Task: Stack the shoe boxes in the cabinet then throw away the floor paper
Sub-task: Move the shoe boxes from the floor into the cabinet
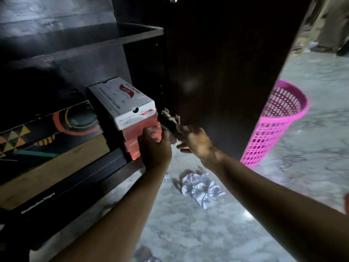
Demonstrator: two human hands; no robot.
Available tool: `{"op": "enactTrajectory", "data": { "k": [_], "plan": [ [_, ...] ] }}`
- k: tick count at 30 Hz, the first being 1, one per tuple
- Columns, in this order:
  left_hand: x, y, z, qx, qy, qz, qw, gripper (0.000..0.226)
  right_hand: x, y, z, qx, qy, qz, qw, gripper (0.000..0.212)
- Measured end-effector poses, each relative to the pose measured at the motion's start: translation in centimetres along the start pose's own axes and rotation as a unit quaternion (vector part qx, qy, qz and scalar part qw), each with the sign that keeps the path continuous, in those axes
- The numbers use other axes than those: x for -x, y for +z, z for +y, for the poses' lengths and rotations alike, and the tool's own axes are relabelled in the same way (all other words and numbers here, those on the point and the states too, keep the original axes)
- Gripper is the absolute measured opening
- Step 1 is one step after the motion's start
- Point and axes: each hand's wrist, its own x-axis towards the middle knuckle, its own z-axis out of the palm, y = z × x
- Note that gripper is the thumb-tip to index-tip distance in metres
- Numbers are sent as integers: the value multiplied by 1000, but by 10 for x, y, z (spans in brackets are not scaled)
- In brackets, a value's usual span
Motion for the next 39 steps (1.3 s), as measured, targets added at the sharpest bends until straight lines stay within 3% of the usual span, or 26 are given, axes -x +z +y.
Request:
{"op": "enactTrajectory", "data": {
  "k": [7,12,15,17,20,23,25,28,30,33,35,36,37,39],
  "plan": [
    [77,57,42,76,47,-168,982,17,79,-103,24,4,-35,96,995,30],
    [159,115,68,117,37,-303,945,15,139,-192,29,67,-80,238,966,39],
    [216,144,94,115,52,-369,921,17,175,-247,23,107,-88,314,939,30],
    [250,159,118,98,40,-430,896,15,199,-283,16,138,-99,361,917,20],
    [294,180,153,77,1,-542,837,11,236,-341,5,167,-104,436,878,29],
    [335,200,184,56,-27,-632,772,21,280,-405,4,205,-79,551,805,30],
    [362,207,200,21,-32,-689,724,11,314,-447,16,214,-14,617,757,38],
    [397,213,210,-28,-32,-728,685,38,352,-494,45,159,144,644,734,64],
    [415,221,209,-46,-31,-727,685,89,361,-508,63,125,228,605,752,73],
    [422,230,203,-33,-48,-711,700,117,361,-508,75,130,269,567,767,94],
    [422,231,199,-17,-46,-699,714,133,359,-506,81,145,268,562,769,93],
    [419,229,198,5,-41,-694,719,131,360,-503,82,149,267,559,771,89],
    [414,222,200,16,-41,-693,720,115,362,-501,86,150,269,555,773,85],
    [402,212,199,14,-49,-693,719,50,365,-498,95,148,265,549,779,77]
  ]
}}
